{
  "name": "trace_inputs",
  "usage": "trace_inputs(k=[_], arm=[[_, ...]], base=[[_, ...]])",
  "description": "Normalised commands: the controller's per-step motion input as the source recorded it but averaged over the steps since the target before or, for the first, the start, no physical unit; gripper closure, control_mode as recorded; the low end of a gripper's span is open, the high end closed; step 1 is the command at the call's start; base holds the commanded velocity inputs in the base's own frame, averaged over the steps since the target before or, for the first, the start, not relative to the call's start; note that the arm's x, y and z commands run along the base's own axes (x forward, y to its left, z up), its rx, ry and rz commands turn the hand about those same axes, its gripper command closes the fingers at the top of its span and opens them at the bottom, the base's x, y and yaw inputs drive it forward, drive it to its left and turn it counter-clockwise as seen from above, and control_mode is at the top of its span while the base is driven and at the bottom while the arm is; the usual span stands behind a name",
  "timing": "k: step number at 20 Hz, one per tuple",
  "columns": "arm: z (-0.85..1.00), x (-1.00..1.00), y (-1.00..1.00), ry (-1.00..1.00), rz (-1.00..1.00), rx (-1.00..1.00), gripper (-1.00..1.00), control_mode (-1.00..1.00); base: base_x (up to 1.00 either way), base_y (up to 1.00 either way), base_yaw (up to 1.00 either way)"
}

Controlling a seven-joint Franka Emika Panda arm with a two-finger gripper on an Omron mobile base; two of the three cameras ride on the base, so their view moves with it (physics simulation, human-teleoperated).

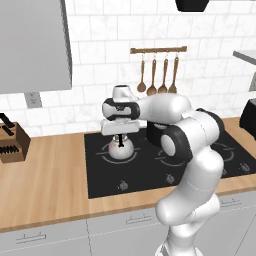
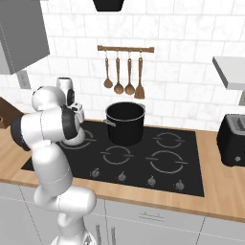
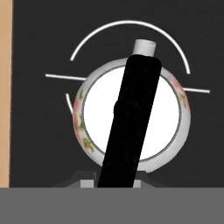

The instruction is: Pick the kettle from the counter and place it on a stove burner. Then turn the burner on.

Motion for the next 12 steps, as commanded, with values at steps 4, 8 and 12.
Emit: trace_inputs(k=[4,8,12], arm=[[-0.02,0.02,0.0,-0.01,0.01,0.0,1.0,-1.0],[-0.18,0.0,0.0,0.0,0.0,0.0,1.0,-1.0],[-0.17,0.0,0.0,0.0,0.0,0.0,1.0,-1.0]], base=[[0.0,0.0,0.0],[0.0,0.0,0.0],[0.0,0.0,0.0]])
